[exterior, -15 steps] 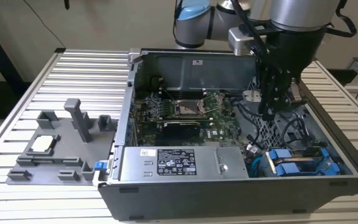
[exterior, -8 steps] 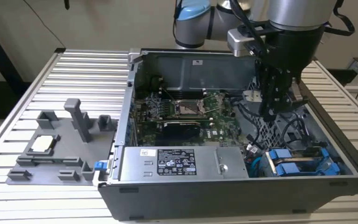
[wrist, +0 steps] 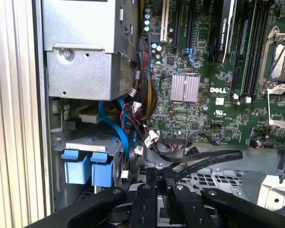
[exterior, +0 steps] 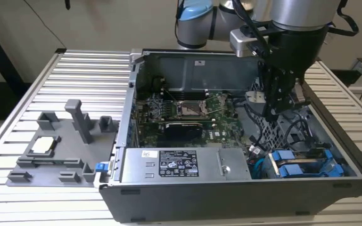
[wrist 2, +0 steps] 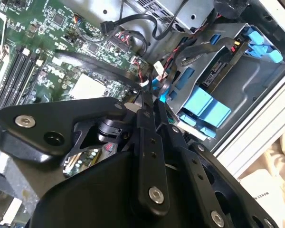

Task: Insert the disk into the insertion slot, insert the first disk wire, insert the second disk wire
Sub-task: 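Insert the first disk wire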

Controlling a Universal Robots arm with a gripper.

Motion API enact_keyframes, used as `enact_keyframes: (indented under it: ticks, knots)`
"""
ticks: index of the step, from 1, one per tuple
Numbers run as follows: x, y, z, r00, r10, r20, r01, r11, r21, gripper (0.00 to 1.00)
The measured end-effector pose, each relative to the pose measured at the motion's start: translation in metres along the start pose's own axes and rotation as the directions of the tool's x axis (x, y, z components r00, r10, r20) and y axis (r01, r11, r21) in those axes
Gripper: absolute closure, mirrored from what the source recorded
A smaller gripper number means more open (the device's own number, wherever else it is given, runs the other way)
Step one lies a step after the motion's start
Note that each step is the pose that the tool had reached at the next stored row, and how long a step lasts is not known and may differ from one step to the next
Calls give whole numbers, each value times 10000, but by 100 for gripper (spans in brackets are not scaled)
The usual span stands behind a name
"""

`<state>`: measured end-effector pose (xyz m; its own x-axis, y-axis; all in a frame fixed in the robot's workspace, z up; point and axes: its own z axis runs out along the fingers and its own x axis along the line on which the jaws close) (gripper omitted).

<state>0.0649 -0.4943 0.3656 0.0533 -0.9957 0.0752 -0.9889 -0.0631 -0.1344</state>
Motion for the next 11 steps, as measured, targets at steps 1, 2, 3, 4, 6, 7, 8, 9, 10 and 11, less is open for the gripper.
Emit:
enact_keyframes:
  ticks: [1, 2, 3, 4, 6, 7, 8, 9, 10, 11]
  knots:
    - [0, 0, 0, 10000, 0, 1, 0, 10000, 0, 82]
    - [0, 0, 0, 10000, 0, 0, 0, 10000, 0, 82]
    - [0, 0, 0, 10000, 0, 1, 0, 10000, 0, 84]
    - [0, 0, 0, 10000, 0, 1, 0, 10000, 0, 84]
    - [0, 0, 0, 10000, -1, 0, 1, 10000, 0, 84]
    - [0, 0, 0, 10000, -1, 1, 1, 10000, 0, 84]
    - [0, 0, 0, 10000, -1, 0, 1, 10000, 0, 84]
    - [0, 0, 0, 10000, -1, 0, 1, 10000, 0, 84]
    - [0, 0, 0, 10000, -1, 1, 1, 10000, 0, 84]
    - [0, 0, 0, 10000, -1, 0, 1, 10000, 0, 84]
